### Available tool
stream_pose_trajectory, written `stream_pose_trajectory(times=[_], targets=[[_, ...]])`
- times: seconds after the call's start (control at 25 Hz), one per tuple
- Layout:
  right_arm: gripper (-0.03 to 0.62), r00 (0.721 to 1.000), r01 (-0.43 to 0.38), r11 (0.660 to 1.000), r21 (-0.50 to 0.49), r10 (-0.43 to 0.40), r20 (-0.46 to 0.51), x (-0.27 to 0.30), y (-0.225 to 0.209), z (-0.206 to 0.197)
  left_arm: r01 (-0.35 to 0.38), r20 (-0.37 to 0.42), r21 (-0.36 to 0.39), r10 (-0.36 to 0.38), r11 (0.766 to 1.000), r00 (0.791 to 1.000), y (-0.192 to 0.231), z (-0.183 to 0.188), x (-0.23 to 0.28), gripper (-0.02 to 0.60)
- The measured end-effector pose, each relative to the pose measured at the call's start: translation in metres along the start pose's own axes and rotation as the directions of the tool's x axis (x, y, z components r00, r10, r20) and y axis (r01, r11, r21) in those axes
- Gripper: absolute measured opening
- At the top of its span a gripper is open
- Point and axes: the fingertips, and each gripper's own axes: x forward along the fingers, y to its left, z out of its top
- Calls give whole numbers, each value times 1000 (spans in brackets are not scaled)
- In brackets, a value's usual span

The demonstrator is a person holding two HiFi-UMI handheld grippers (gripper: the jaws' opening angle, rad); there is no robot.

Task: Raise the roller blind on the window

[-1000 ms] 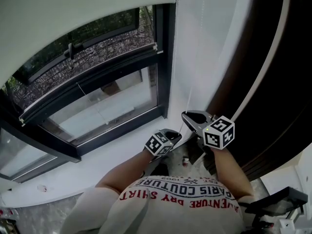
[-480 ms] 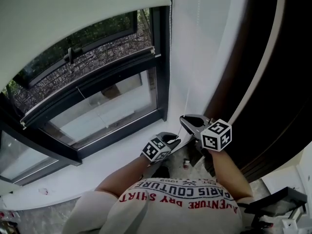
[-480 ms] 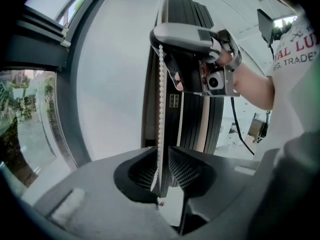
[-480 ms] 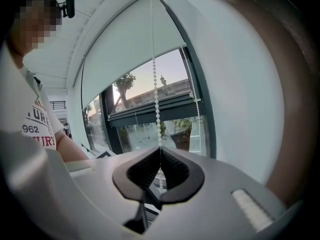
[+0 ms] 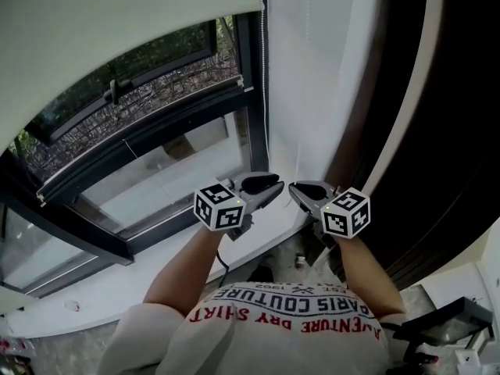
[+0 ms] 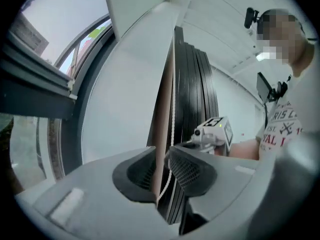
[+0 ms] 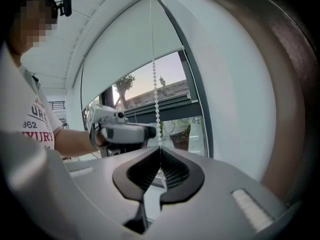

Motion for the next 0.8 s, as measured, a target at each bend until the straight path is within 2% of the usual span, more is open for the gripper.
stream_pose_trajectory(times=[0.2,0.36,0.52,0.8], targets=[[8,1000,-10,1000,-3,10,-3,-1,5,1,41,22,79,-43,996,999,-18,73,1,91],[8,1000,-20,1000,-6,20,-6,1,9,1,75,27,120,-78,990,997,-31,111,10,91],[8,1000,-28,1000,7,28,1,2,11,0,85,38,124,-91,989,995,-39,134,18,92],[8,999,-39,999,-3,39,-5,3,18,-1,75,3,172,-77,982,997,-45,155,30,87]])
